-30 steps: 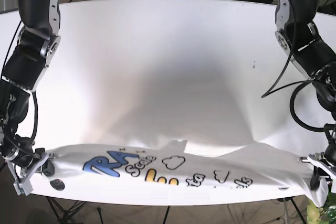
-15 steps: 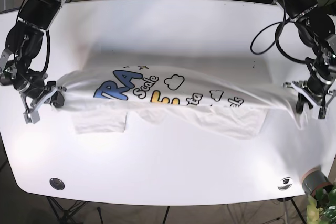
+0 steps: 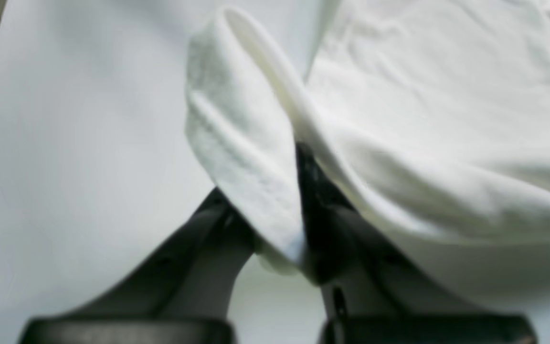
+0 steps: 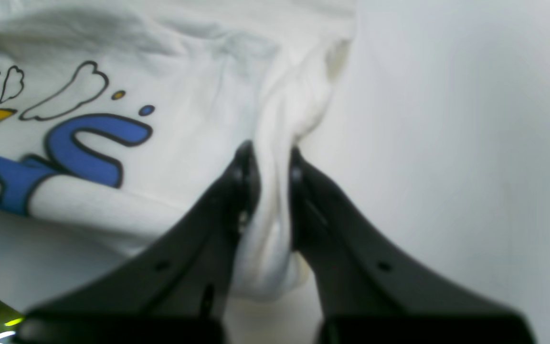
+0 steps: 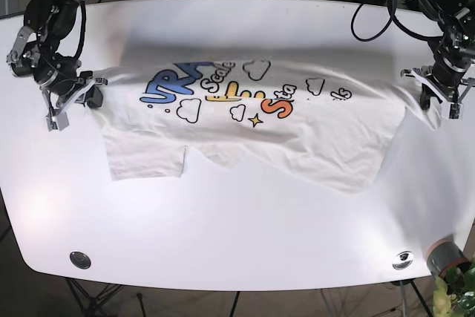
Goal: Fold the T-shirt properly
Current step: 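Lift the T-shirt again with both grippers and swing it down flat, then release the left gripper and move it to the shirt's side edge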
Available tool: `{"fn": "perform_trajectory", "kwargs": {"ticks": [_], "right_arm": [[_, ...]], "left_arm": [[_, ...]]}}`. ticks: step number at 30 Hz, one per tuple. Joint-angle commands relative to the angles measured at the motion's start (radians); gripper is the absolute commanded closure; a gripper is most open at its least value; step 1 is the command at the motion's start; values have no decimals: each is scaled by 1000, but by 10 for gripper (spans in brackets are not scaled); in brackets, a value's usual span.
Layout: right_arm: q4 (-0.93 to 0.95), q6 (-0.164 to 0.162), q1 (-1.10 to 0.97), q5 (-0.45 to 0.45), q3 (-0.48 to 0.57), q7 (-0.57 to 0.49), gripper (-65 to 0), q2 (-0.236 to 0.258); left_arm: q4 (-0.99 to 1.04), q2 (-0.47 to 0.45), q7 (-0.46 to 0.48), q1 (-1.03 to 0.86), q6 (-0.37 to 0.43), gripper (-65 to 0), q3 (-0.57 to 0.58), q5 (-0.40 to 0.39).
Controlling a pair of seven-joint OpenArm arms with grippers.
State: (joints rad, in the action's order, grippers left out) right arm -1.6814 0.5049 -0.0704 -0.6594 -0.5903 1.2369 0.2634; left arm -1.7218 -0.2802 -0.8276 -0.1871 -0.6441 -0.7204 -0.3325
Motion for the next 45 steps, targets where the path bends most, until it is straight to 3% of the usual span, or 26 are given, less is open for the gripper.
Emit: {"fn": "perform_trajectory", "kwargs": {"ticks": [1,6,8,12,14,17,24,30,35,41,45], "right_arm": [[-19,1,-7,-4,-33,-15,-24,12],[-23,1,-53,-13,-40,-15,-30,12],[-23,1,-67,-12,-40,-15,-73,12],[-21,4,-93,-12,-41,-16,-254,-3],[-23,7,-95,-7,-41,-16,-347,-13],[-23,7,-96,-9,-41,-16,-395,-17],[-56,2,-90,-7,-41,-16,-401,-17],[-36,-1,-24,5,-36,-16,-401,-16],[34,4,67,94,-35,-16,-401,-17],[96,8,110,117,-32,-16,-401,-17],[152,8,133,122,-3,-16,-401,-19]], "left_arm": [[-17,-18,38,-18,5,0,-8,-7],[-16,-18,49,-61,8,0,-9,-7],[-16,-18,44,-71,10,-15,-9,-7],[-13,-18,41,-84,11,-153,-6,-6],[-13,-18,31,-91,11,-269,0,-6],[-13,-20,-20,-88,11,-353,-1,-6],[-45,-21,-55,-87,2,-340,-25,-14],[-152,-18,-57,-56,-54,-339,-51,-14],[-208,-18,-58,-5,-54,-339,-75,-14],[-212,-24,-58,22,-54,-339,-75,-14],[-215,-26,-58,27,-54,-339,-75,-66]]}}
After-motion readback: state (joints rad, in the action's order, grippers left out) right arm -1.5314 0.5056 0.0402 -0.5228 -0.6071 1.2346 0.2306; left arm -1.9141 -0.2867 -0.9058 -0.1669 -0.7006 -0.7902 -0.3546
